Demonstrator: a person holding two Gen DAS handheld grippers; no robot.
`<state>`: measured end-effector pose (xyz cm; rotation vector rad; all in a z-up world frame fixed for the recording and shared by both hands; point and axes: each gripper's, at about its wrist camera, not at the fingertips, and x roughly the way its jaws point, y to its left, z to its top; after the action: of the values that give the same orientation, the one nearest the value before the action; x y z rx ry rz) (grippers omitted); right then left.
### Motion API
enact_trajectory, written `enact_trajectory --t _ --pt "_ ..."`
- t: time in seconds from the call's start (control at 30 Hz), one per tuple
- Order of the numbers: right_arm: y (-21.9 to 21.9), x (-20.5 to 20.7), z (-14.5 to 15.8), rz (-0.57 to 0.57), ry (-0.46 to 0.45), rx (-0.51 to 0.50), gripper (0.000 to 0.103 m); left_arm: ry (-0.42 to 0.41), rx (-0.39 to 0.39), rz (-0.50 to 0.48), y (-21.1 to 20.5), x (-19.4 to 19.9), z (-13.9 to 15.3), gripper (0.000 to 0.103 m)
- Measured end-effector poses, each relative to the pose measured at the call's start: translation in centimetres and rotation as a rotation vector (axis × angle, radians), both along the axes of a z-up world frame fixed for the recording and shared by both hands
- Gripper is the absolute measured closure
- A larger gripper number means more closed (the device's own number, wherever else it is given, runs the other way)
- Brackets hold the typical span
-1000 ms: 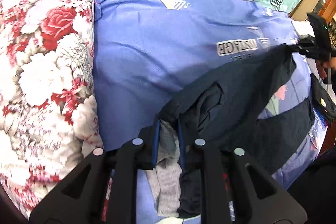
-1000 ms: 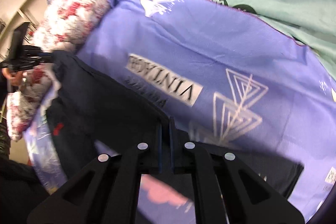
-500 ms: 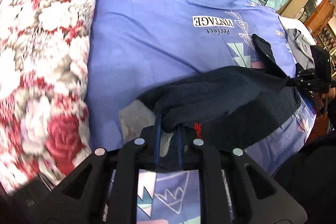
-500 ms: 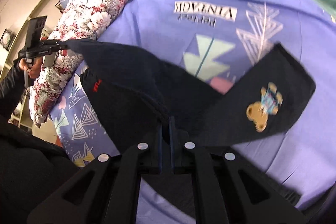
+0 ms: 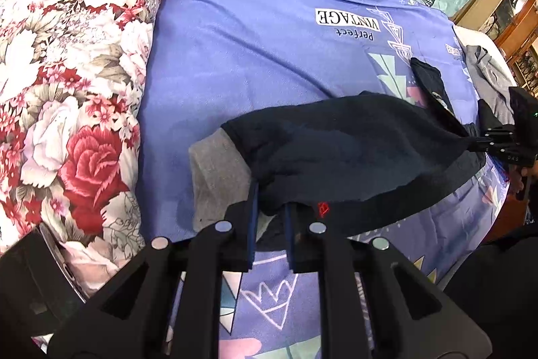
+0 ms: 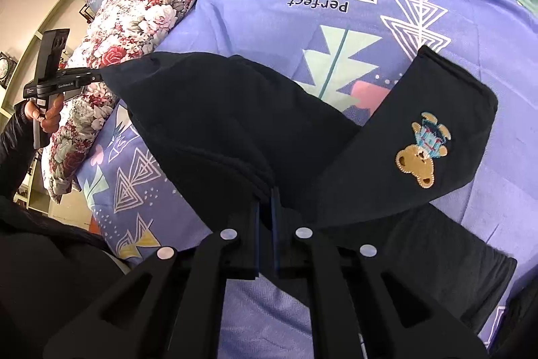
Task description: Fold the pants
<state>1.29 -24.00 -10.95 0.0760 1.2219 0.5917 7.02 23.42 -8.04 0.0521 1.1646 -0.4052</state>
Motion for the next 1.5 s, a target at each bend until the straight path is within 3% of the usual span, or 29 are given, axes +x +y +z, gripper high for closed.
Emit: enact_trajectory --t 0.4,0.53,0.57,0.6,0.63,0.87,0.9,0.93,1.0,1.03,1.1,1.2,1.33,1.5 --pt "1.1 -2.3 -3.0 0.027 0.061 -0.026 0.097 0.082 0.038 0.018 1.0 -1.3 -3.7 0.09" --pt "1.5 -2.5 -4.6 0.016 0.069 -0.057 0.097 0.102 0.052 0.011 0.8 -0.9 -4.8 0.084" --pt "1.6 -2.6 -4.9 0.017 0.071 -0.064 0.097 0.103 0.064 0.018 1.0 -0.8 -5.2 0.081" --pt "1.8 -2.7 -5.2 0.017 0.074 -0.074 0.097 0.104 0.077 0.026 1.0 -0.7 -5.4 0.069" --pt "2.0 -2.7 -5.4 0.017 0.074 -0.081 0.097 0.109 0.099 0.04 1.1 -0.5 -5.8 0.062" --pt "2.6 -3.1 -5.9 0.027 0.073 -0.096 0.089 0.083 0.152 0.067 1.7 -1.2 -4.9 0.06" --pt "2.7 -3.1 -6.0 0.031 0.073 -0.099 0.088 0.081 0.159 0.083 2.0 -1.4 -4.6 0.051" --pt "2.7 -3.2 -6.1 0.033 0.071 -0.104 0.087 0.087 0.172 0.121 2.4 -1.5 -4.2 0.03" --pt "2.8 -3.2 -6.6 0.03 0.08 -0.108 0.086 0.096 0.138 0.172 3.0 -2.0 -3.5 0.03" --pt "2.8 -3.2 -6.7 0.027 0.085 -0.103 0.083 0.094 0.106 0.202 3.3 -2.5 -2.8 0.016" --pt "2.9 -3.2 -7.0 0.031 0.092 -0.095 0.079 0.073 0.097 0.243 3.5 -3.3 -1.8 0.007" --pt "3.1 -3.1 -7.0 0.042 0.102 -0.093 0.078 0.091 0.065 0.259 3.4 -4.0 -1.5 0.007" --pt "3.1 -2.5 -6.0 0.029 0.112 -0.052 0.078 0.23 0.058 0.366 3.1 -3.1 -2.9 0.007" --pt "2.6 -1.9 -3.4 -0.001 0.039 -0.021 0.077 0.317 -0.022 0.462 2.7 -3.1 -4.1 0.007"
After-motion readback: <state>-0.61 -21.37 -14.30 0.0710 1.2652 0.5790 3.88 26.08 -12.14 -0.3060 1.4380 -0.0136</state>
